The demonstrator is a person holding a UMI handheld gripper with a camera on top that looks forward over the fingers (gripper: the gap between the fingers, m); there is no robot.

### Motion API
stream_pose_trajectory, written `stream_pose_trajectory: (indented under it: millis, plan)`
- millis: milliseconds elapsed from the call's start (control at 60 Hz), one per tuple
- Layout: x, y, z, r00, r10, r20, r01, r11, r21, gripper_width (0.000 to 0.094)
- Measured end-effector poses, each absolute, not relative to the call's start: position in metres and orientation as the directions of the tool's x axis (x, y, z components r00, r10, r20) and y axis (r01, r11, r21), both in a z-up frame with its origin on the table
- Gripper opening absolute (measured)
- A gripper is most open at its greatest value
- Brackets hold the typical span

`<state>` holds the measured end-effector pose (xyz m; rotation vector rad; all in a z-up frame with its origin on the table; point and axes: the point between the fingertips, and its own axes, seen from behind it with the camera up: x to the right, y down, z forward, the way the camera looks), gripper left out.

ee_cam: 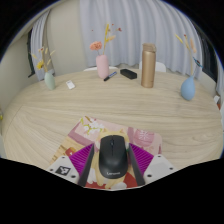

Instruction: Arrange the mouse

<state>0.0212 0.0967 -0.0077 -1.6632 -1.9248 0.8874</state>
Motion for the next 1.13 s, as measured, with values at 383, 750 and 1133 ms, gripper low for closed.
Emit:
stream_pose_trajectory:
  millis: [383, 750, 1133]
  plan:
    - [0.111, 0.174, 0.089, -0.094, 0.994, -0.05, 0.694, 0.03, -0.72, 0.0851]
    - [0.22, 0.252, 0.13, 0.012, 1.0, -0.022, 0.682, -0.024, -0.731, 0.0853]
    - [0.285, 0.259, 0.142, 0.0, 1.0, -0.014, 0.674, -0.011, -0.739, 0.0853]
